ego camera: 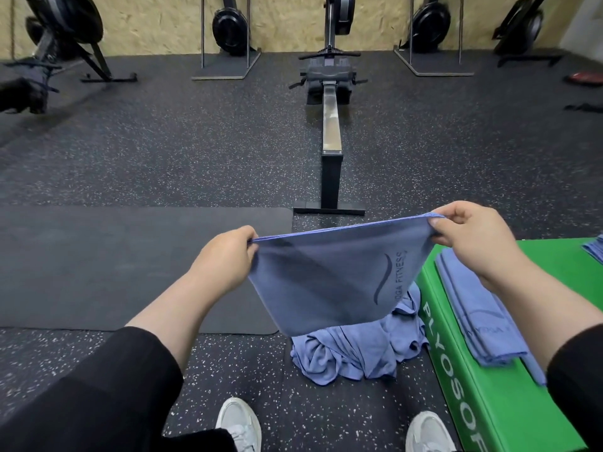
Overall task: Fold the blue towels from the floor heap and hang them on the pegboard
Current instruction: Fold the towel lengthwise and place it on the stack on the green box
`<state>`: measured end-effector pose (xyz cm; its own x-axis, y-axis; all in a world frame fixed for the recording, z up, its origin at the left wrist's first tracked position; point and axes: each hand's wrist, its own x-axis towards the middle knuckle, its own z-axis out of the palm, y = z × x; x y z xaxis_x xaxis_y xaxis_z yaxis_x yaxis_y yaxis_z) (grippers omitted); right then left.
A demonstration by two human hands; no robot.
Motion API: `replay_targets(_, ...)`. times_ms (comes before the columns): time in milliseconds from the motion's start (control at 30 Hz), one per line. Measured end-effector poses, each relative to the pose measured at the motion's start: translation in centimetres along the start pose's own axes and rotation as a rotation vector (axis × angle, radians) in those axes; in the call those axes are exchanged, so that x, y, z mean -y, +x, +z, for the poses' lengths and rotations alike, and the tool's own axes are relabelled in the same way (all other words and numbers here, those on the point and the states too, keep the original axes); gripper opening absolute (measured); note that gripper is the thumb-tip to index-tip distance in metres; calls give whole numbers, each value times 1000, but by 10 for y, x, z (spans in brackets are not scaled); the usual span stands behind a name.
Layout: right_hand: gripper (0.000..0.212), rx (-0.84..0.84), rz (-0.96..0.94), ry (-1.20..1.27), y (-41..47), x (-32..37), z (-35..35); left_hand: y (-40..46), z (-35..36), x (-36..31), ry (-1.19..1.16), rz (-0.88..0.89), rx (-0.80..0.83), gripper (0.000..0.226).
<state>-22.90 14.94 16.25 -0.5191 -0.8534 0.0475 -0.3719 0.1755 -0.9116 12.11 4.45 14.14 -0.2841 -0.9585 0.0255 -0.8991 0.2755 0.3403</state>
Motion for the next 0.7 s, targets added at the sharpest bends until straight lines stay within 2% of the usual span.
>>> replay_targets(133, 14, 38, 8, -34, -3, 4, -1, 3, -8, 6, -108, -88, -134, 16)
replay_targets(267, 11, 67, -11, -42, -4, 9, -5, 3, -18, 7, -310, -119, -230, 15)
replay_targets(400, 9, 55, -92, -110, -8, 15, -11, 1, -31, 1, -469, -132, -301, 12)
replay_targets(533, 11, -21, -155, -345, -9, 9, -16, -3, -35, 3, -522, -142, -259, 18)
replay_targets(700, 12, -55, -129, -400, -14, 5, -20, -8, -38, 3, -515, -154, -217, 21)
